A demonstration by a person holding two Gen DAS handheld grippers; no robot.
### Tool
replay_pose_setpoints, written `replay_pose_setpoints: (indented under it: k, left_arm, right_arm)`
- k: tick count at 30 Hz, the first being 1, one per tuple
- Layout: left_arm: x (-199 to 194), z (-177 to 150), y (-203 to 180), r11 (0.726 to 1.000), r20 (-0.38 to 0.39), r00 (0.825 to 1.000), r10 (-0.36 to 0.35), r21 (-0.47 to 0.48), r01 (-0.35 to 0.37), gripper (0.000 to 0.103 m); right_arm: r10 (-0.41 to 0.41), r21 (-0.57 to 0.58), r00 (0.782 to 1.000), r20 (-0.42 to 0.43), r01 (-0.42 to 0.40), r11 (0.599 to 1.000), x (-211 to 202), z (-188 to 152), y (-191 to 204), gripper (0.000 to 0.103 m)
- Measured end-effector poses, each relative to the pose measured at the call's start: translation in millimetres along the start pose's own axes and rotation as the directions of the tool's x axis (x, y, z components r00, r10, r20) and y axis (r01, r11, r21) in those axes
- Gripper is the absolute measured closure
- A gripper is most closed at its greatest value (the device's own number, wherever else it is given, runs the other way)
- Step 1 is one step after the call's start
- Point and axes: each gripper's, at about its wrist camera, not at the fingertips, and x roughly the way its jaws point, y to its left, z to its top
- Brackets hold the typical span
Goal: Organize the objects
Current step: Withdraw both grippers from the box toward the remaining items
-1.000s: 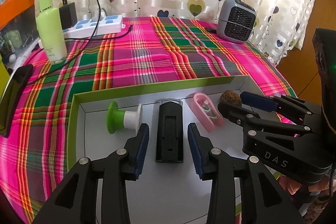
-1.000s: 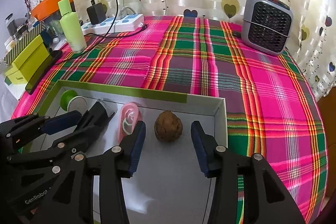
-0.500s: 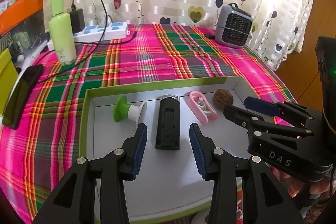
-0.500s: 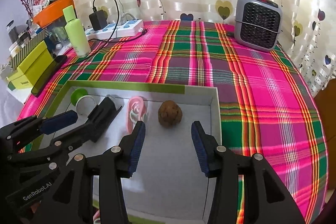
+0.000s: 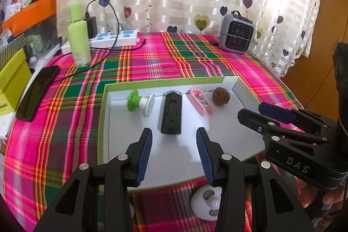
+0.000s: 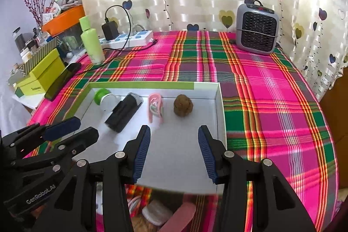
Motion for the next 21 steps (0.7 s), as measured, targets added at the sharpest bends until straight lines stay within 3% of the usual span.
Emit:
replay_pose_setpoints:
  k: [21]
  left_arm:
    - [-38.1, -48.1, 15.4, 0.999, 0.027, 0.999, 0.027, -0.040, -0.026, 0.062]
  right_arm:
    - [-0.001, 0.001, 0.999, 0.046, 0.001, 1.000, -39.9, -45.3, 6.7, 0.056]
